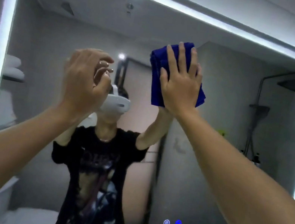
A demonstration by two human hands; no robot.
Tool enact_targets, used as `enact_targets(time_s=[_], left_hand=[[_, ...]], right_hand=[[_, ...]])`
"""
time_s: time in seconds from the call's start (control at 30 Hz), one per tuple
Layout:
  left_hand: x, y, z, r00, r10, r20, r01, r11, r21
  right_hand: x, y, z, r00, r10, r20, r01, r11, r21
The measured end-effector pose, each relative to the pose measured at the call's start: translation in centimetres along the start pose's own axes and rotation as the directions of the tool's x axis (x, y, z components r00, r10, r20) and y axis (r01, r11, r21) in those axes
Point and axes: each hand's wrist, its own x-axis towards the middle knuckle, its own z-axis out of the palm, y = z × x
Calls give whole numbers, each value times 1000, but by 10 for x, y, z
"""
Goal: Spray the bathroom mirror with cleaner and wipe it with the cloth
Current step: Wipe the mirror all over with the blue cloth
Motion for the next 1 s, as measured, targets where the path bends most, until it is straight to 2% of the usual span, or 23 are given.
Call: enact_targets(time_s=[0.13,0.33,0.53,0.67,0.8,0.9,1.0], left_hand=[[-10,25,18,1000,-21,23,21,1000,5],[-21,53,36,999,-10,32,8,998,69],[-37,84,58,996,-77,-39,80,993,82],[-50,92,66,991,-119,-69,127,984,124],[-59,98,72,988,-122,-96,132,986,105],[-64,104,73,984,-86,-158,95,994,54],[-67,105,74,985,-80,-154,87,995,42]], right_hand=[[-13,51,-6,999,-3,43,4,1000,-25],[-14,64,-7,994,-96,58,97,995,-3],[-33,78,-7,950,-304,64,300,951,70],[-34,82,-3,935,-354,20,350,930,113],[-57,87,3,836,-548,-33,549,831,85],[-81,83,4,764,-645,-38,645,759,88],[-100,87,7,694,-719,-34,719,690,85]])
